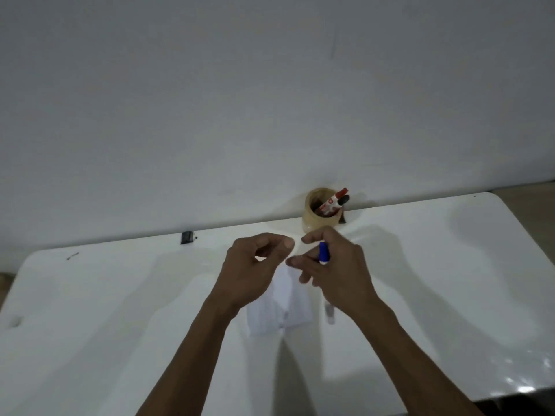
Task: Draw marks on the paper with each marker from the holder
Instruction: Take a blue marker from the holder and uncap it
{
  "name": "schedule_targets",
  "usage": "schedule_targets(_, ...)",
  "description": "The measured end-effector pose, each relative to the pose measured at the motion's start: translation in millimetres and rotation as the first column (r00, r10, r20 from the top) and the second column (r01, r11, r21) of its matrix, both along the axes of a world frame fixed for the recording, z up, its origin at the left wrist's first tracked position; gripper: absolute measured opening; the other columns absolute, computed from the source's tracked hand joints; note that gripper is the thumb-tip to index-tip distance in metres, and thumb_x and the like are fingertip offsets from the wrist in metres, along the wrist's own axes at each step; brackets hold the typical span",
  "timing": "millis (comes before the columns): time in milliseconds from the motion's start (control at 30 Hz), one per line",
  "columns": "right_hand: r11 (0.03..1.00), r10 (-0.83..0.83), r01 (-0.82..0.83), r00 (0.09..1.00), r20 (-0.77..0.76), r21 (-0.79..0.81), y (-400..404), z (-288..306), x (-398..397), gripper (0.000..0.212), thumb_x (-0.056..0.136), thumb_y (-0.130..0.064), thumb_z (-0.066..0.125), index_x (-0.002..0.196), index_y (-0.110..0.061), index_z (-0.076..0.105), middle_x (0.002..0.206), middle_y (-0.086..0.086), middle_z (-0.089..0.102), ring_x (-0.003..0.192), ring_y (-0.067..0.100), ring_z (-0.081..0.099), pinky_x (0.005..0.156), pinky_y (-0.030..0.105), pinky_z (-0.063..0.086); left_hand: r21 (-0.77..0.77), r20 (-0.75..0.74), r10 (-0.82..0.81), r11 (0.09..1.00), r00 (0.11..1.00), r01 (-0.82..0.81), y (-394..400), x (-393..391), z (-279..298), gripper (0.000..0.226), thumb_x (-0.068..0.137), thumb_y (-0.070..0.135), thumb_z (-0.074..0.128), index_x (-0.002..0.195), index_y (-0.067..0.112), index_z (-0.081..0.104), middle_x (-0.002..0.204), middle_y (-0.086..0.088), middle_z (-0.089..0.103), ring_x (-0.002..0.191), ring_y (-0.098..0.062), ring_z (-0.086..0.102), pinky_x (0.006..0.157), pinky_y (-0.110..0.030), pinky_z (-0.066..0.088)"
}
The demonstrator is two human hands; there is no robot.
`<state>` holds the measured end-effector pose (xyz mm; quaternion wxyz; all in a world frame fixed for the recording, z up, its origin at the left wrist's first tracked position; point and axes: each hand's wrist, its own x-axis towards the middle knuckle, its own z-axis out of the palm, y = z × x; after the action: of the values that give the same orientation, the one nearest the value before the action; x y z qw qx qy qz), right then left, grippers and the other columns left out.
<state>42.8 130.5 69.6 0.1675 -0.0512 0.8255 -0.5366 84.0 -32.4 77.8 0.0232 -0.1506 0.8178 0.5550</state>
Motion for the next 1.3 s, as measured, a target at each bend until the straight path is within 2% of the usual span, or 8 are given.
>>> schedule_targets(133,0.970,0.199,-0.204,0.979,0.050,0.129,-40,0,40,0.058,0.090,-0.018,0.074,0.134,-0.036,0.042,0.069,-0.002,0.075,0.070,0.013,0.073,0.075,0.038,0.063,-0.015,-0.016,-0.071,0.997,0.997,0.071,-31,38,6,0.014,0.089,0.037,0.069,0.096,0.028,0.077,0.091,0.008,0.078,0.086,-0.007,0.070,0.072,-0.020,0.056)
schedule_targets(300,0.954,0.287,-0.295,0.949,0.128,0.051,-76,16,72,0.097,0.089,0.003,0.069,0.158,-0.035,0.013,0.066,-0.011,0.068,0.049,0.003,0.069,0.051,0.013,0.050,0.011,-0.021,-0.108,0.994,0.994,0.108,-63,71,9,0.010,0.090,0.027,0.071,0.085,0.025,0.079,0.087,0.007,0.077,0.079,-0.013,0.068,0.062,-0.013,0.051)
schedule_targets(433,0.943,0.316,-0.327,0.939,0.136,0.064,-94,15,92,0.102,0.087,-0.001,0.072,0.157,-0.041,0.010,0.075,-0.008,0.072,0.060,0.014,0.075,0.054,0.021,0.057,-0.017,-0.017,-0.141,0.990,0.990,0.141,-84,90,7,0.012,0.089,0.030,0.071,0.083,0.024,0.078,0.087,0.005,0.075,0.081,-0.016,0.069,0.070,-0.031,0.056)
schedule_targets(633,0.956,0.258,-0.269,0.961,0.105,0.115,-101,10,103,0.079,0.069,-0.027,0.094,0.133,-0.035,0.048,0.082,0.007,0.078,0.060,0.015,0.074,0.054,0.022,0.054,0.096,-0.005,0.043,0.994,0.999,-0.042,-116,118,-7,0.017,0.093,0.027,0.066,0.079,0.023,0.075,0.070,0.015,0.068,0.068,-0.004,0.058,0.069,-0.019,0.048)
schedule_targets(800,0.993,0.111,-0.107,0.991,0.070,-0.057,-95,7,113,0.028,0.070,-0.008,0.092,0.092,-0.011,0.074,0.075,0.008,0.078,0.058,0.016,0.071,0.052,0.028,0.051,0.355,0.058,0.242,0.902,0.968,-0.247,-144,140,-24,0.022,0.096,0.024,0.063,0.089,0.005,0.073,0.073,0.000,0.068,0.071,-0.016,0.063,0.083,-0.039,0.056)
schedule_targets(933,0.959,-0.058,0.075,0.996,0.071,-0.272,-104,9,123,0.023,0.074,0.000,0.087,0.092,0.000,0.073,0.075,0.012,0.079,0.064,0.019,0.076,0.056,0.026,0.057,0.479,0.053,0.291,0.832,0.955,-0.280,-151,149,-24,0.009,0.095,0.006,0.062,0.092,0.004,0.071,0.074,-0.003,0.071,0.071,-0.022,0.067,0.088,-0.042,0.058)
schedule_targets(1133,0.743,-0.274,0.441,0.887,0.372,-0.504,-137,-8,134,0.019,0.082,-0.002,0.079,0.097,-0.008,0.067,0.081,0.008,0.073,0.067,0.020,0.072,0.062,0.027,0.057,0.268,-0.027,0.190,0.947,0.981,-0.176,-150,153,-32,0.006,0.085,0.011,0.076,0.089,0.015,0.078,0.078,-0.015,0.074,0.069,-0.018,0.063,0.073,-0.036,0.052)
schedule_targets(1300,0.829,-0.144,0.328,0.908,0.393,-0.454,-154,-30,134,0.024,0.094,-0.020,0.069,0.104,0.001,0.071,0.093,0.015,0.078,0.077,0.021,0.073,0.065,0.027,0.057,0.093,-0.016,0.123,0.988,0.992,-0.121,-147,143,-39,0.009,0.089,0.022,0.072,0.082,0.018,0.076,0.059,0.007,0.069,0.056,-0.008,0.064,0.060,-0.017,0.051)
